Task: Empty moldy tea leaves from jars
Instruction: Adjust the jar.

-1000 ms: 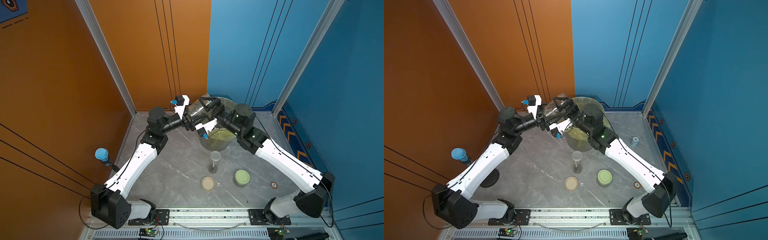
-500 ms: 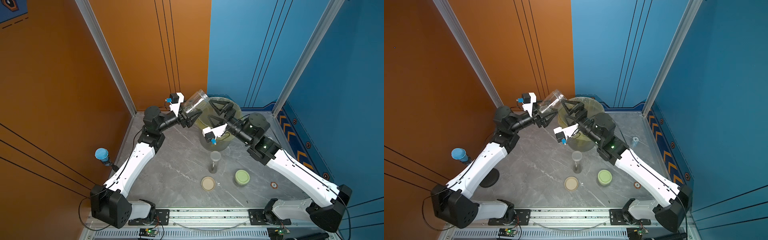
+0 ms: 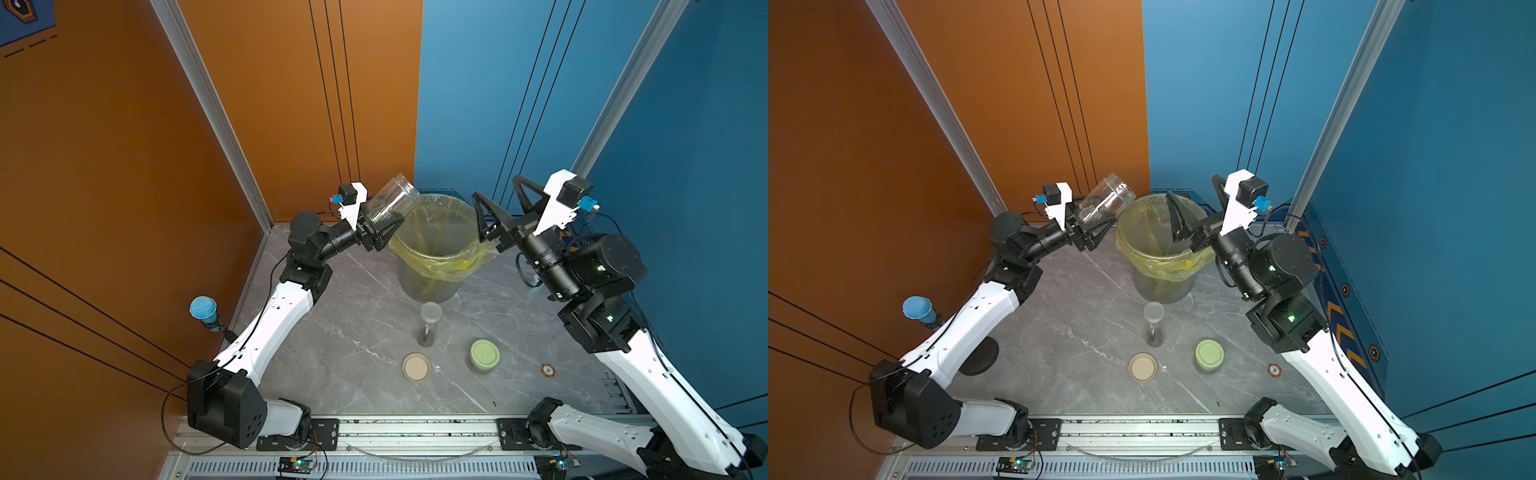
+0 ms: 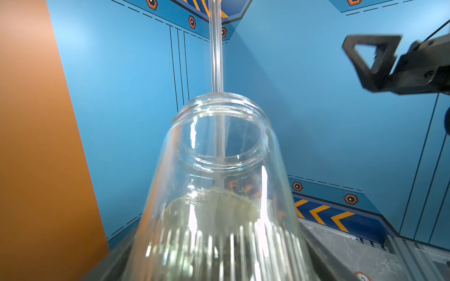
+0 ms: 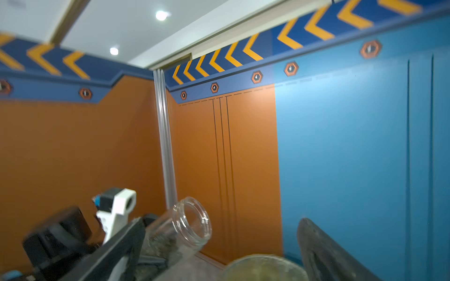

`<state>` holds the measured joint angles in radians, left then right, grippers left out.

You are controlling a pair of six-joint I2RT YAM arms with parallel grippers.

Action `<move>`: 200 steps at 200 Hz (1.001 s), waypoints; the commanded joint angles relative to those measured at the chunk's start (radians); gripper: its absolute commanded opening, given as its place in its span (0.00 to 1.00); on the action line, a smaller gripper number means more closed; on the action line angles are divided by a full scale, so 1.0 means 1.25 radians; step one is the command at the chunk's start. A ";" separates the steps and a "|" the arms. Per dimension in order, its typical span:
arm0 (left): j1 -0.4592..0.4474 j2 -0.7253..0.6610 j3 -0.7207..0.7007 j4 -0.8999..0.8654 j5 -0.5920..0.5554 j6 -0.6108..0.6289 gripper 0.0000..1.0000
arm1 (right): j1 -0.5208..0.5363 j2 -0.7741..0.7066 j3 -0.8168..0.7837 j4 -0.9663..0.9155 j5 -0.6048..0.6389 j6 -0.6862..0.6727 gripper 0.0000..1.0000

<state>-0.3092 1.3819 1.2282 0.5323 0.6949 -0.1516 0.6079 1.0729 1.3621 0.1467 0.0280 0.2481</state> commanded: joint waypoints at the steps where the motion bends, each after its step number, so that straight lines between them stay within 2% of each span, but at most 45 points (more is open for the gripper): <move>1: -0.008 0.002 0.040 0.109 -0.029 -0.014 0.15 | -0.014 0.052 -0.081 0.072 -0.063 0.446 1.00; 35: -0.021 0.015 0.035 0.144 -0.036 -0.021 0.15 | 0.030 0.124 -0.106 0.194 -0.066 0.530 1.00; 83: -0.045 0.013 0.023 0.152 -0.038 -0.015 0.15 | 0.062 0.228 -0.053 0.278 -0.067 0.565 1.00; 167: -0.083 0.018 0.012 0.152 -0.045 0.001 0.15 | 0.106 0.342 0.061 0.293 -0.068 0.561 1.00; 179: -0.086 0.019 0.013 0.152 -0.044 0.001 0.15 | 0.106 0.349 0.070 0.293 -0.063 0.560 0.97; 200: -0.087 0.019 0.007 0.152 -0.040 0.001 0.15 | 0.106 0.359 0.087 0.283 -0.061 0.553 0.85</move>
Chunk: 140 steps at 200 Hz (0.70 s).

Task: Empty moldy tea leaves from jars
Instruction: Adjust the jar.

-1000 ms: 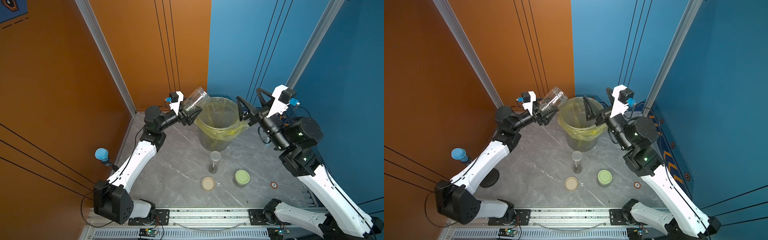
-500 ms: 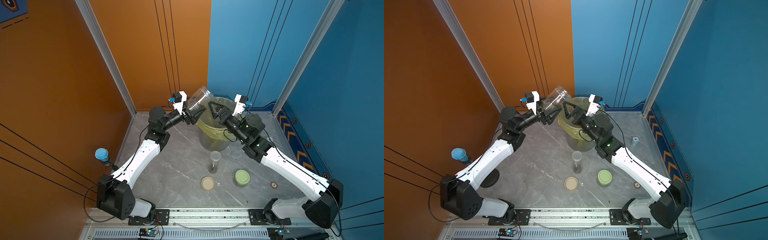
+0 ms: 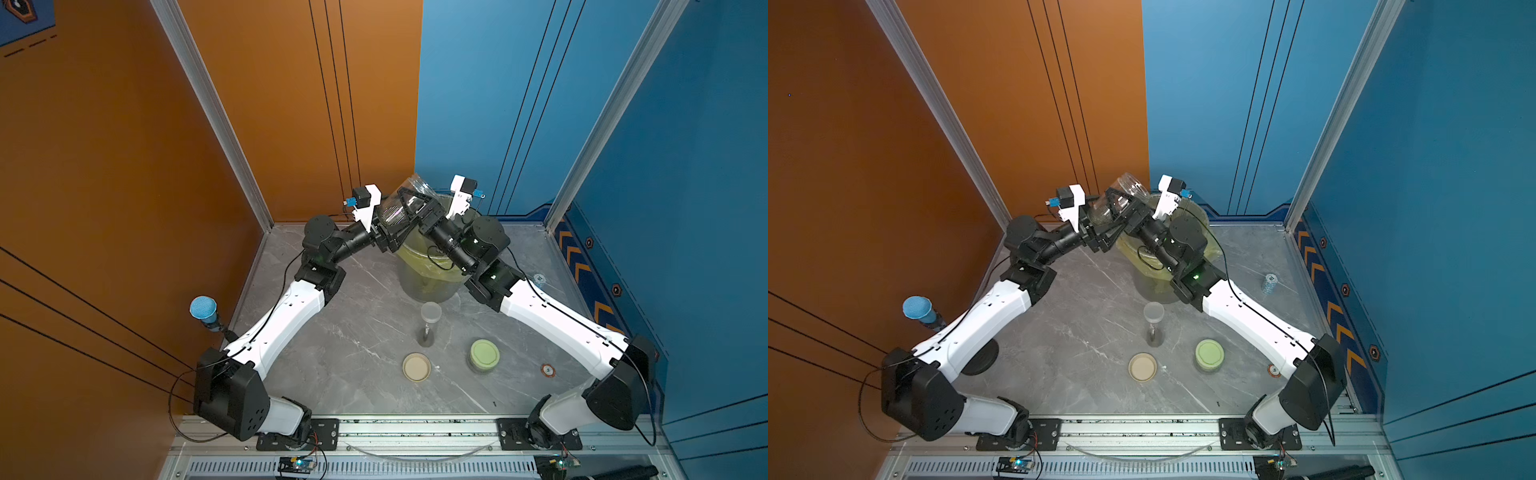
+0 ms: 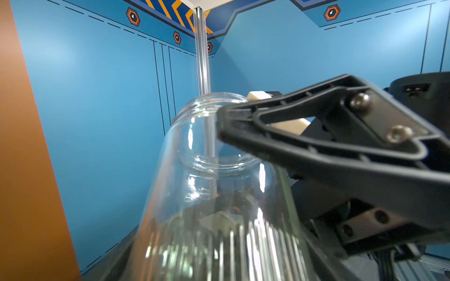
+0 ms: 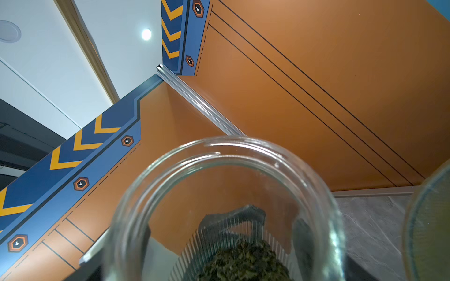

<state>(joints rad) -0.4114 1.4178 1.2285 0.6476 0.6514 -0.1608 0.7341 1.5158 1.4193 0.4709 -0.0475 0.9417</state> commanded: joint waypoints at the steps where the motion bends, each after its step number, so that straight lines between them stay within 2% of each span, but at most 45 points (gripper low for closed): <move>1: -0.006 -0.009 0.007 0.060 -0.006 0.008 0.16 | 0.005 0.005 0.042 0.023 0.000 -0.002 0.85; 37: -0.008 -0.011 -0.003 0.060 0.002 0.011 0.16 | 0.005 0.009 0.045 0.026 0.005 -0.014 0.63; 53: -0.008 -0.013 -0.011 0.060 0.003 0.014 0.20 | 0.005 0.007 0.043 0.023 0.010 -0.022 0.54; 61: -0.007 -0.016 -0.015 0.055 0.002 0.017 0.26 | 0.005 0.007 0.042 0.019 0.012 -0.025 0.51; 70: -0.006 -0.021 -0.018 0.043 -0.001 0.026 0.38 | 0.004 0.005 0.041 0.015 0.014 -0.029 0.49; 82: -0.005 -0.029 -0.025 0.022 -0.003 0.040 0.58 | 0.003 0.001 0.039 0.011 0.017 -0.031 0.47; 95: -0.003 -0.040 -0.039 0.010 -0.011 0.052 0.72 | -0.001 -0.002 0.037 0.003 0.018 -0.031 0.46; 102: -0.001 -0.047 -0.049 0.006 -0.013 0.058 0.85 | -0.005 -0.005 0.035 -0.001 0.018 -0.030 0.45; 106: 0.001 -0.052 -0.054 0.003 -0.013 0.064 1.00 | -0.008 -0.007 0.034 -0.002 0.018 -0.028 0.45; 140: 0.024 -0.096 -0.064 -0.085 0.015 0.100 0.98 | -0.021 -0.019 0.032 -0.034 -0.001 -0.035 0.43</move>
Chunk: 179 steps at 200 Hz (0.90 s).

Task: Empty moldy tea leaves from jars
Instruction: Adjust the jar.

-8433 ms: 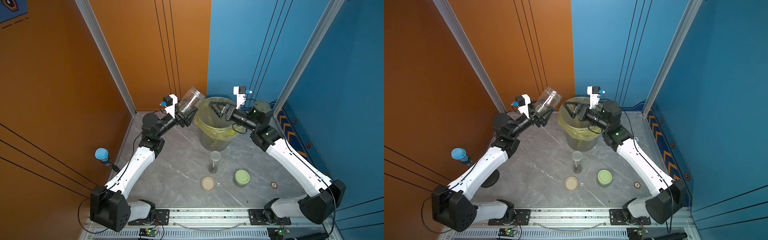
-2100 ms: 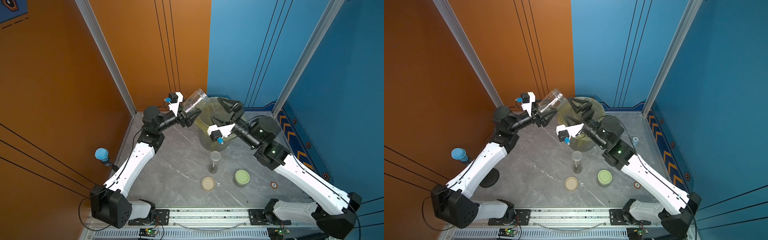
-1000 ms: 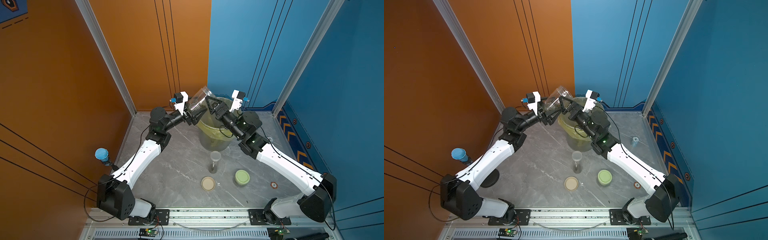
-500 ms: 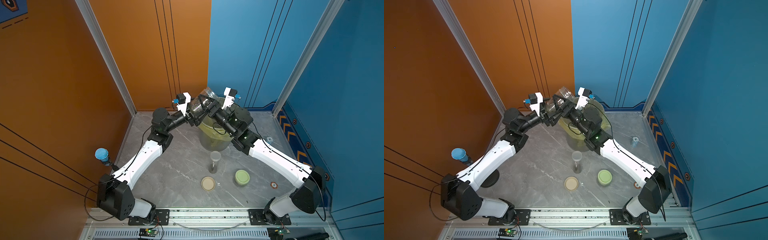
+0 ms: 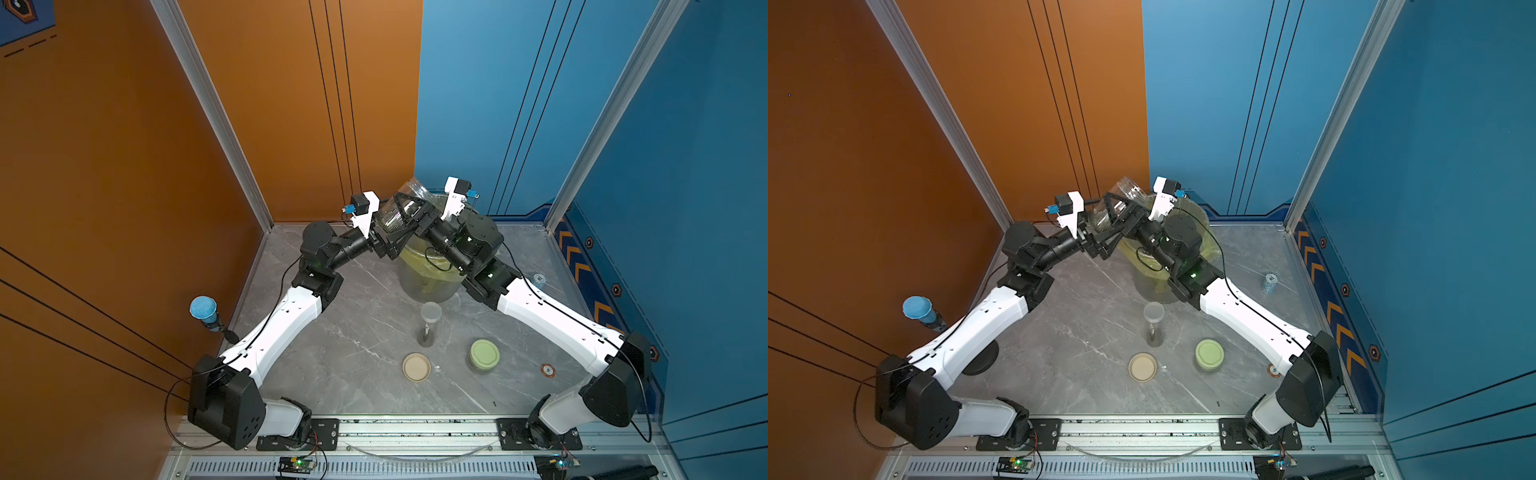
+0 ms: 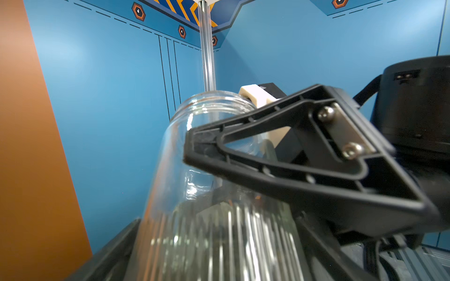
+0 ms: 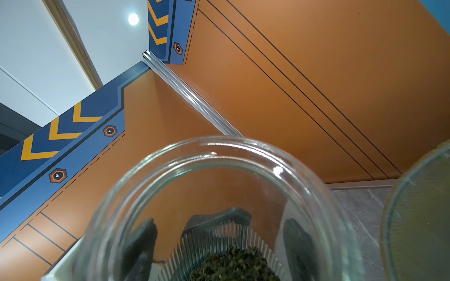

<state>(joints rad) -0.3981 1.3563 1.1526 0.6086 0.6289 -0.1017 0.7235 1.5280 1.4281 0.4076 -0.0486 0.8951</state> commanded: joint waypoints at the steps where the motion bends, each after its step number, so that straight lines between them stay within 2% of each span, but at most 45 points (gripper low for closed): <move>1: 0.015 -0.048 -0.003 -0.058 0.035 0.053 0.98 | -0.013 -0.028 0.025 0.015 -0.001 0.002 0.43; 27: 0.031 -0.079 0.022 -0.173 0.072 0.079 0.98 | -0.048 -0.037 0.022 -0.020 -0.022 -0.029 0.42; 47: 0.034 -0.091 0.080 -0.335 0.098 0.129 0.98 | -0.052 -0.046 0.022 -0.049 -0.032 -0.064 0.41; 68: 0.034 -0.073 0.169 -0.516 0.127 0.185 0.98 | -0.053 -0.053 0.032 -0.083 -0.045 -0.104 0.41; 100: 0.034 -0.020 0.281 -0.678 0.171 0.198 0.98 | -0.051 -0.061 0.044 -0.111 -0.066 -0.142 0.41; 150: 0.031 0.029 0.342 -0.747 0.161 0.197 0.98 | -0.052 -0.084 0.041 -0.115 -0.072 -0.163 0.40; 179: 0.011 0.037 0.330 -0.735 0.109 0.216 0.98 | -0.052 -0.089 0.039 -0.107 -0.082 -0.156 0.40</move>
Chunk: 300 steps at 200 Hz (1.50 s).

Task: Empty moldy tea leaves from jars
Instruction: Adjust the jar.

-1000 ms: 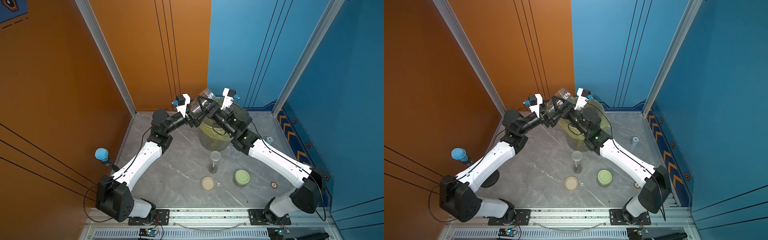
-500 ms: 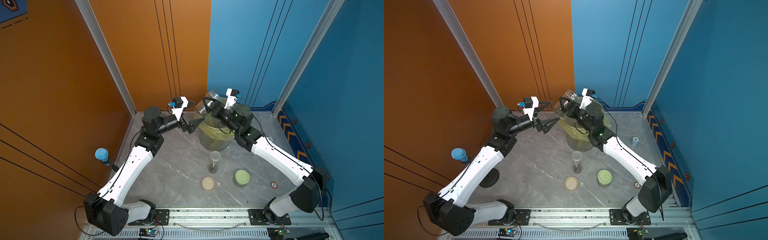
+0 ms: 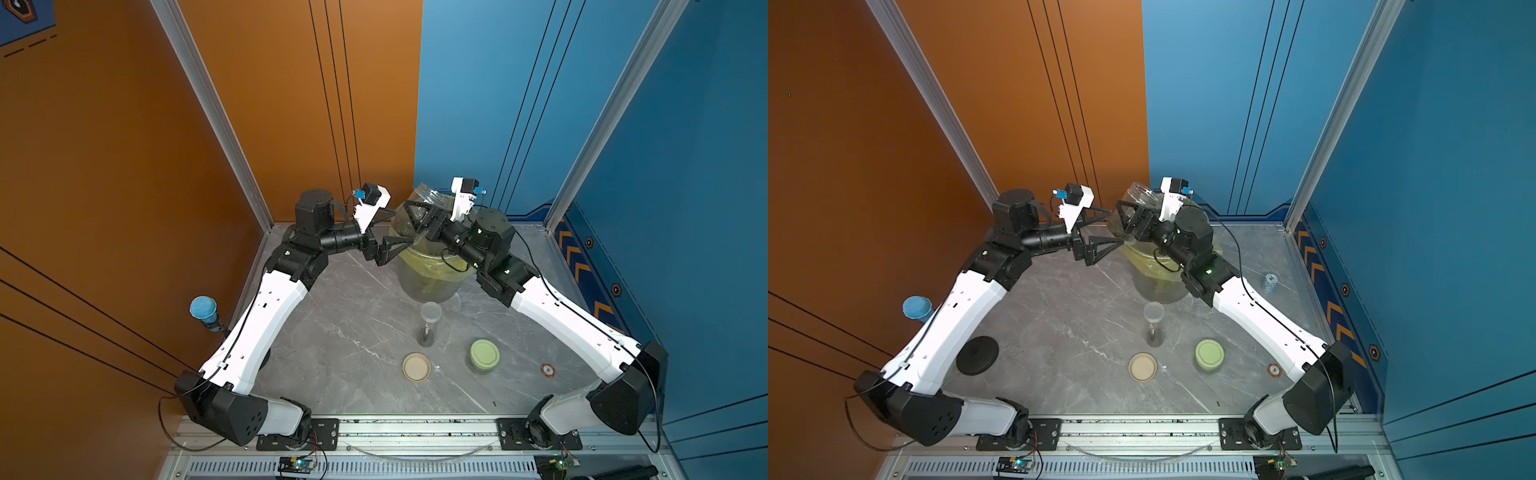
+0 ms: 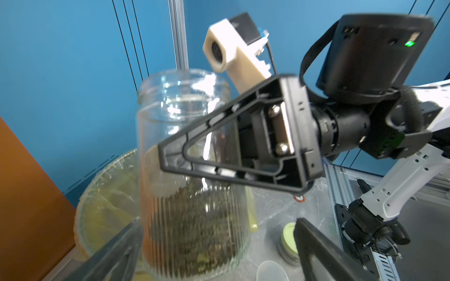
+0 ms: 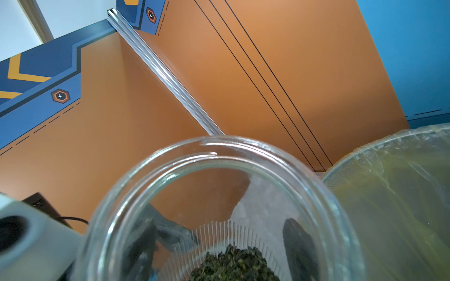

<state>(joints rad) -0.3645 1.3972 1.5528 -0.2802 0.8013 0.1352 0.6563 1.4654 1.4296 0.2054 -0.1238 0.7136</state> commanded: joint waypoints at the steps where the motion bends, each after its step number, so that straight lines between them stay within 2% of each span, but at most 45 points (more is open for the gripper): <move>1: -0.017 0.005 0.008 -0.023 -0.032 0.027 0.98 | 0.003 -0.039 0.038 0.055 -0.022 -0.009 0.40; 29: -0.030 0.003 -0.030 0.063 -0.063 0.007 0.98 | -0.005 -0.039 0.033 0.082 -0.033 0.031 0.39; 67: -0.032 0.016 -0.019 0.066 -0.074 0.004 0.98 | -0.010 -0.045 0.031 0.088 -0.043 0.054 0.38; 118: -0.060 -0.038 -0.227 0.473 -0.173 -0.072 0.98 | -0.041 -0.039 -0.001 0.211 -0.038 0.243 0.38; 146: -0.078 -0.031 -0.333 0.728 -0.230 -0.099 0.98 | -0.042 -0.033 0.013 0.207 -0.031 0.253 0.38; 193: -0.078 0.044 -0.450 1.142 -0.337 -0.180 0.98 | -0.042 -0.018 -0.002 0.228 -0.031 0.278 0.37; 253: -0.089 0.094 -0.459 1.280 -0.341 -0.230 0.98 | -0.043 0.004 -0.010 0.276 -0.036 0.343 0.37; 278: -0.096 0.117 -0.460 1.349 -0.311 -0.258 0.98 | -0.044 0.014 -0.003 0.278 -0.040 0.357 0.37; 300: -0.101 0.117 -0.463 1.350 -0.262 -0.273 0.98 | -0.046 0.015 0.002 0.264 -0.040 0.354 0.36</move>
<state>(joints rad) -0.4797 1.5421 0.9821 1.2922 0.4118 -0.1562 0.6018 1.4830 1.4200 0.4580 -0.1612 1.1355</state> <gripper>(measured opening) 0.976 0.833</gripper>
